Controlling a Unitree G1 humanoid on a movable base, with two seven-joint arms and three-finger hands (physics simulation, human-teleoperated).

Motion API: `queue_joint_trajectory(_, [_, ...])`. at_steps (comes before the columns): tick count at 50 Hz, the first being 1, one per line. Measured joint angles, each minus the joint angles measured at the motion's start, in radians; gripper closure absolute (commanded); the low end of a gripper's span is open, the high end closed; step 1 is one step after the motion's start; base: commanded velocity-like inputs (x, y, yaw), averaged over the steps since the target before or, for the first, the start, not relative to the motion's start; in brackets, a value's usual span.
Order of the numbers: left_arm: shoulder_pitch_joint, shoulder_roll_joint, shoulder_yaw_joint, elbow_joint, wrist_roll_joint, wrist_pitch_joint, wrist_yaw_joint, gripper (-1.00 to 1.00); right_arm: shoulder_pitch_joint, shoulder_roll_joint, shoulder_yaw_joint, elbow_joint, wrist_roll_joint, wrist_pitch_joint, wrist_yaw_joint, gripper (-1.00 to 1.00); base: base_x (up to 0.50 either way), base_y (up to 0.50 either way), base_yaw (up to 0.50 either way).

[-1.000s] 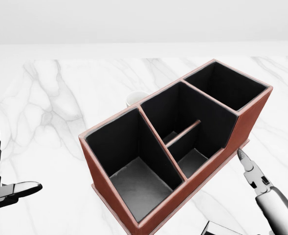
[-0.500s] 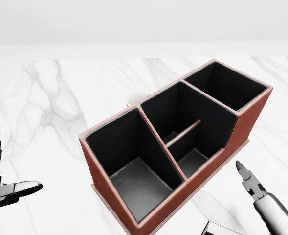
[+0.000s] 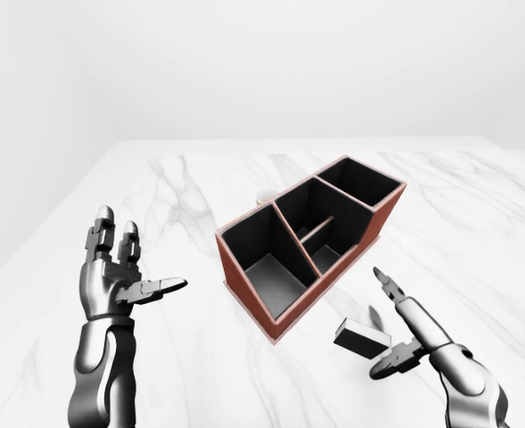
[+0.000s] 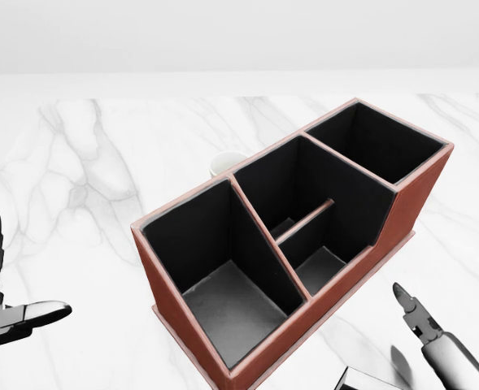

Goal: Pick up the book and place it in the left compartment of the caddy.

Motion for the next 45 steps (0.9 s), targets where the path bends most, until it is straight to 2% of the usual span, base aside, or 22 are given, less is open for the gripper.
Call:
queue_joint_trajectory(19, [0.001,-0.001,-0.002,0.0,0.001,0.0,0.001,-1.0,0.01,0.002,0.0,0.021,-0.053,0.0,0.008,-1.0,0.0,0.0,0.0])
queue_joint_trajectory(45, [-0.001,-0.002,-0.004,0.007,0.002,0.0,0.002,-1.0,-0.046,-0.03,0.054,0.036,-0.139,0.0,0.054,-1.0,0.0,0.0,0.0])
